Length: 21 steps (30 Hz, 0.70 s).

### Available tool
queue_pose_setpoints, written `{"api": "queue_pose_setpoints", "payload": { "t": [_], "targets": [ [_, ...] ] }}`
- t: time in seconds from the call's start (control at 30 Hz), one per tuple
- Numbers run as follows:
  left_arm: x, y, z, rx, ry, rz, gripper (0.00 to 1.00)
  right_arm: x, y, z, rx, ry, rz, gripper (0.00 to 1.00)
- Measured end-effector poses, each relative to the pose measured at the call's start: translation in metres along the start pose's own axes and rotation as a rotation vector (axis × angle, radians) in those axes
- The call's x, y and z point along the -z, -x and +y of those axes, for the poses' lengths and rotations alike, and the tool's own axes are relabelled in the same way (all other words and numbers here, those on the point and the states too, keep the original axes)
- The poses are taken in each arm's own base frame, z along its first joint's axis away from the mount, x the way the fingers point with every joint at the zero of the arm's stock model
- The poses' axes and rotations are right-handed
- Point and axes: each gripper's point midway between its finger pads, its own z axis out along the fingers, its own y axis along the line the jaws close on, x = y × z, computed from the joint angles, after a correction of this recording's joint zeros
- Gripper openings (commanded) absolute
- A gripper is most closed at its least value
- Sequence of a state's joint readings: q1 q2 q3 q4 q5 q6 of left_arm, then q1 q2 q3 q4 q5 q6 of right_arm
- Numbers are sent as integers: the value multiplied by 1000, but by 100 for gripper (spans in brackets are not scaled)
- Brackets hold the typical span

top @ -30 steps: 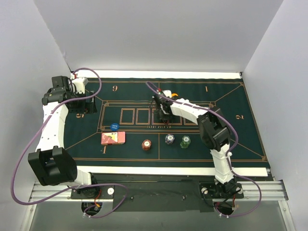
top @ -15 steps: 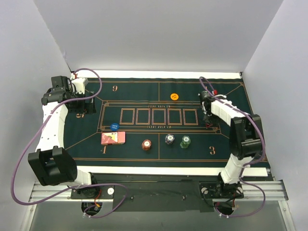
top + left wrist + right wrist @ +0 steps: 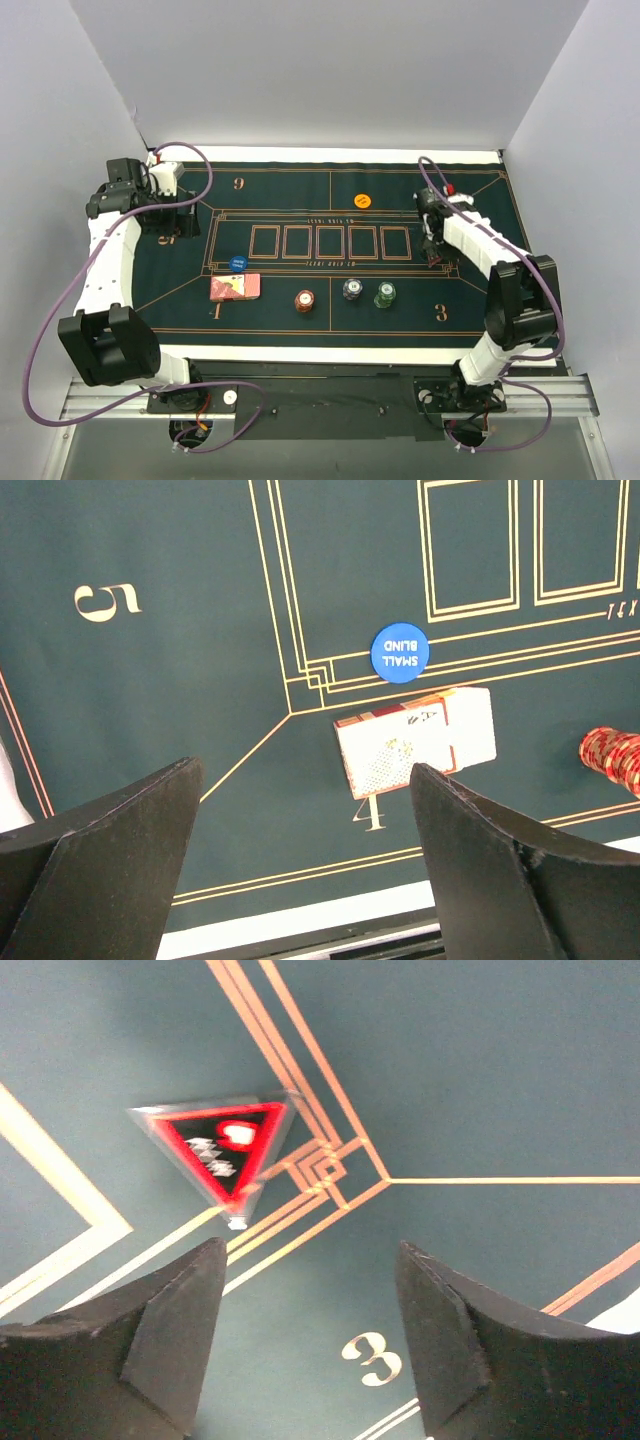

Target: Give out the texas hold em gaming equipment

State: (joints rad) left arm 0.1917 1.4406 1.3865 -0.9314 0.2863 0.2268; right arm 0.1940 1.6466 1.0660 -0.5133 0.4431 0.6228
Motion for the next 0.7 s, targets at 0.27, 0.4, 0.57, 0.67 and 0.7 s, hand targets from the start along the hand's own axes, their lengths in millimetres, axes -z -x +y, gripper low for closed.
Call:
{"api": "queue_pose_setpoints", "payload": {
  "t": [0.27,0.4,0.57,0.67,0.7],
  "targets": [
    [-4,-7,-2,5,-10,18,96,37,76,61,-37,180,-137,67],
    [-3,-7,-2,2,-9,15,96,8,62,75,6,161,-70,65],
    [-2,-6,-2,-1,-8,11,96,-17,28,77,43,161,32,62],
    [-2,-6,-2,-1,-8,11,96,-20,26,77,32,174,44,61],
    [-2,-6,-2,-1,-8,11,96,-21,27,77,26,178,44,61]
  ]
}}
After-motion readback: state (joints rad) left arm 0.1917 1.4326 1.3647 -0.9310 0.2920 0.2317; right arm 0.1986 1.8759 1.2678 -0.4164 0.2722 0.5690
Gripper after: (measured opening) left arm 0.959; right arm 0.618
